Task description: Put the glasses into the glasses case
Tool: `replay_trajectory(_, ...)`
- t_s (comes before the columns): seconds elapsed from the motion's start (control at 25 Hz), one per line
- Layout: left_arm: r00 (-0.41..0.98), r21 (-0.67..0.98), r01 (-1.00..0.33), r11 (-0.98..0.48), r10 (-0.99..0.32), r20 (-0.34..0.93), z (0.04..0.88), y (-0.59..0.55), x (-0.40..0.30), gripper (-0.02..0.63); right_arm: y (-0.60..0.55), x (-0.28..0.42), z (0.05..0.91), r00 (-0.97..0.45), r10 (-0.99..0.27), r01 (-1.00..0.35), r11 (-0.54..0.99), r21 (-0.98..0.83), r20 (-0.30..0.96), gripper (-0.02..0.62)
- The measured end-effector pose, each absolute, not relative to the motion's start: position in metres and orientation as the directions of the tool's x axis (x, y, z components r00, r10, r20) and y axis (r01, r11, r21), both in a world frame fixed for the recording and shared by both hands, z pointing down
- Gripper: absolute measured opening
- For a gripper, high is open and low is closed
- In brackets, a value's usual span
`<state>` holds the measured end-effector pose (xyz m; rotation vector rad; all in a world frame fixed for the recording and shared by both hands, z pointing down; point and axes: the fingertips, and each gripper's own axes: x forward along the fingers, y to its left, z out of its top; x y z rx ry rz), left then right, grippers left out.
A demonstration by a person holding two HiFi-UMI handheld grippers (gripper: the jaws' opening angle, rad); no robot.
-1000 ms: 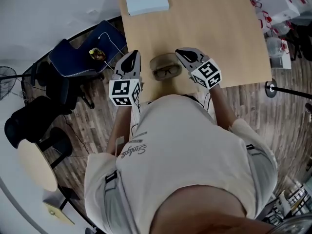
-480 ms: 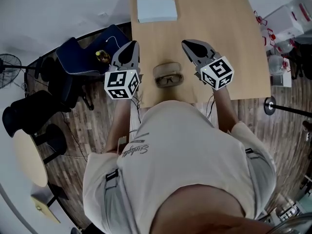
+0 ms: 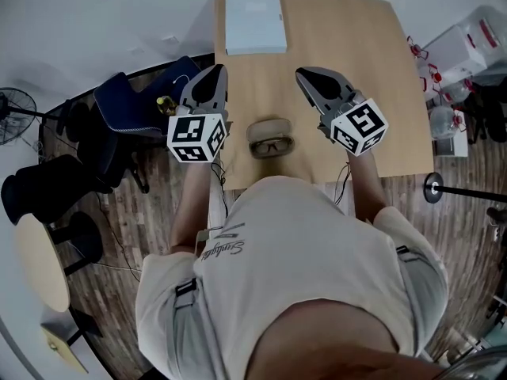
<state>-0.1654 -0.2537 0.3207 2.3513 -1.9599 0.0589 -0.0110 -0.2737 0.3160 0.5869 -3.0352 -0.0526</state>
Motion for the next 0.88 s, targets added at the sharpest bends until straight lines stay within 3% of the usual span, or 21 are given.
replay_trajectory(0.88,0.158,-0.029,-0.987,-0.159,-0.986,0.046,0.297,-0.255,-0.169,0.017,-0.285,0.007,0.267,-0.851,-0.518,-0.525,0.846,0.095,-0.083,-0.005)
